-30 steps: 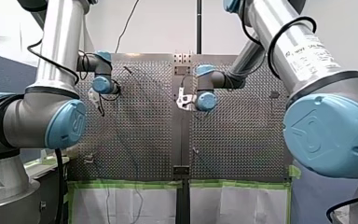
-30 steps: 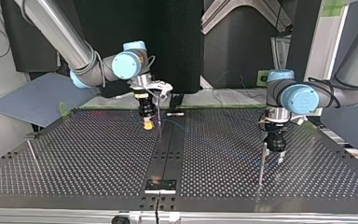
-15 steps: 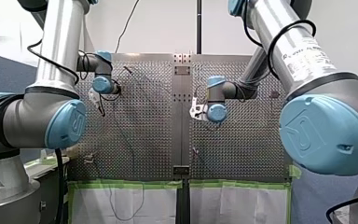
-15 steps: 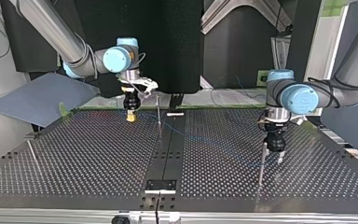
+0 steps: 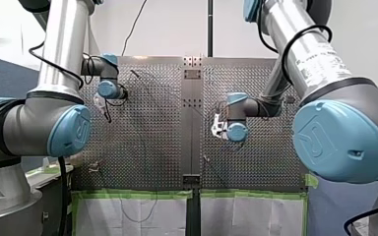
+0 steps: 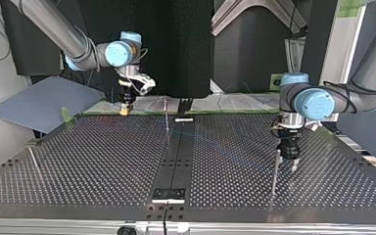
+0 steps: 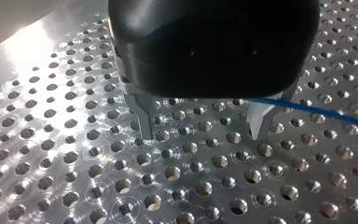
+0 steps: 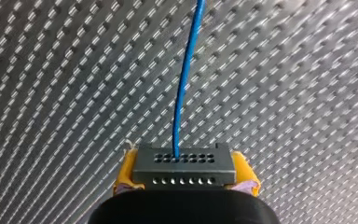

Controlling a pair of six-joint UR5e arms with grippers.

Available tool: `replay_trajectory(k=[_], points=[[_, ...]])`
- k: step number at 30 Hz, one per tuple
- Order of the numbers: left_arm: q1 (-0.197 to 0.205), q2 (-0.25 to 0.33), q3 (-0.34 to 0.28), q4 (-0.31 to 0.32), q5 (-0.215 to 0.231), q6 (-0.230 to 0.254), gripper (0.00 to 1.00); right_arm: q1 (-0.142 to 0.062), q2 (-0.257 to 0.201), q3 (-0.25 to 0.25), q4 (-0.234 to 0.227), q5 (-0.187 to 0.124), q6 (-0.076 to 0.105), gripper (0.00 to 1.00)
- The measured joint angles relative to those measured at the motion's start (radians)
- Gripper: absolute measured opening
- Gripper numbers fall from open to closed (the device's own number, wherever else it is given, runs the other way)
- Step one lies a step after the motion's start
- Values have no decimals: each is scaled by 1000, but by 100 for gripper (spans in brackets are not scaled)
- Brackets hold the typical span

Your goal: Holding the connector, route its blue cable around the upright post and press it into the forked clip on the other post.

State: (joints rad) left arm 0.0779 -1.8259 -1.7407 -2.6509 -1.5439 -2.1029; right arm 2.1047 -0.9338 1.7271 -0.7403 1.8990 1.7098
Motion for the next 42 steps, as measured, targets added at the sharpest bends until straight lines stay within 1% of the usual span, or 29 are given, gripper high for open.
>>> replay_trajectory(k=[2, 5, 10, 13, 18, 22, 26, 31, 35, 38, 42], points=[[0, 0, 0, 0, 0, 0, 100, -3, 17, 19, -19, 16, 3, 0], [0, 0, 0, 0, -1, 0, 100, -6, 43, 45, -45, 27, 9, 0], [0, 0, 0, 0, -1, 0, 100, -8, 82, 84, -84, 33, 21, 0], [0, 0, 0, 0, -2, 0, 100, -9, 105, 107, -107, 38, 24, 0], [0, 0, 0, -1, -2, 0, 100, -11, 144, 146, -146, 53, 24, 0], [0, 0, 0, 0, -2, 0, 100, -13, 174, 176, -176, 59, 23, 0], [0, 0, 0, 0, -3, 0, 100, -15, 209, 211, -211, 57, 25, 0], [0, 0, 0, 0, -3, 0, 100, -18, 253, 255, -255, 54, 22, 0], [0, 0, 0, 0, -3, 0, 100, -24, 290, 291, -292, 54, 20, 0], [0, 0, 0, 0, -3, 0, 100, -31, 319, 297, -321, 55, 22, 0], [0, 0, 0, 0, -4, 0, 100, -42, 353, 275, -355, 53, 25, 0]])
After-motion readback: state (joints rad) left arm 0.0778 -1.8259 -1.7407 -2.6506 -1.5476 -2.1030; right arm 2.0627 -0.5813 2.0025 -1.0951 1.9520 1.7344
